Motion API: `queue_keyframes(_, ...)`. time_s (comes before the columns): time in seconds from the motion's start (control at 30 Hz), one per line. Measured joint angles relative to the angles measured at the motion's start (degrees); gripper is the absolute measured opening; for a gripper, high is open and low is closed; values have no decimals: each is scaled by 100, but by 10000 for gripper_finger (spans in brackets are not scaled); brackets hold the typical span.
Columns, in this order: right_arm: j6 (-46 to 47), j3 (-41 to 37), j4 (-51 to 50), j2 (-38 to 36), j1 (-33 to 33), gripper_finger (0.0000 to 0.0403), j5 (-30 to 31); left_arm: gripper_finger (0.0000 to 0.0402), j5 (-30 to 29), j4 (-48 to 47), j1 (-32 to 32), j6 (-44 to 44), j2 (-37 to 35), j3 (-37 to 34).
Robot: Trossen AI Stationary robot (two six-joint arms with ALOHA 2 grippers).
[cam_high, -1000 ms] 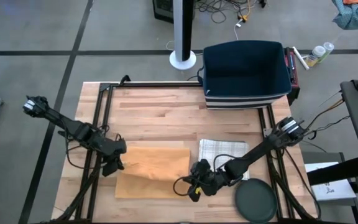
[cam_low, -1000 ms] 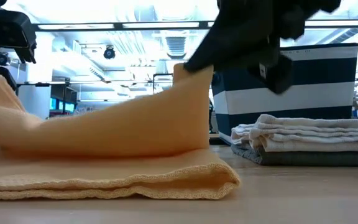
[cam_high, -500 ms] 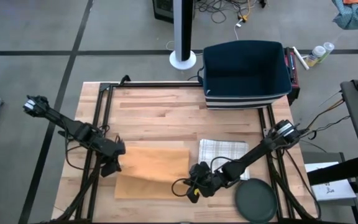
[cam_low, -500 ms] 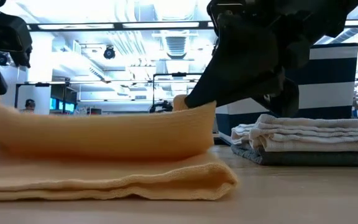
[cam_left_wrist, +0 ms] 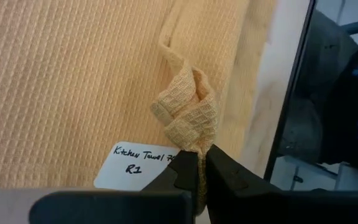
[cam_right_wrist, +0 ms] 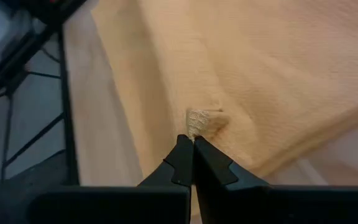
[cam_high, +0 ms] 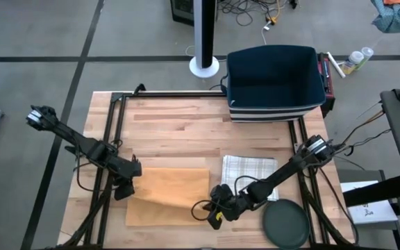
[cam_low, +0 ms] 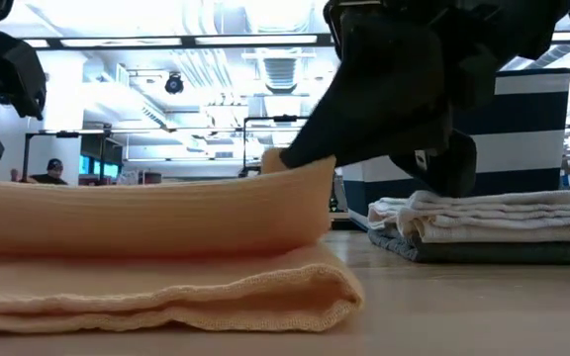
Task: Fold kitchen towel into neat rectangle
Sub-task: Fold the orange towel
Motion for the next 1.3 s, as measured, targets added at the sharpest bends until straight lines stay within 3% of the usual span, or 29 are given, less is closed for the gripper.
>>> queue_keyframes(0.27,86,0,36,0,0,11,2,8,22,0,-7,2,10,13)
queue_keyframes(0.6,245,0,47,-49,4,123,-297,74,209,228,-18,130,-60,26)
queue_keyframes(0.83,-525,179,32,-235,-17,181,-277,112,117,207,-76,493,-176,643)
queue_keyframes(1.07,-928,221,-267,-240,-172,191,-208,129,-647,222,-78,585,-90,765)
queue_keyframes(1.3,-836,196,-654,-68,-330,186,-769,117,-620,188,-82,183,312,210)
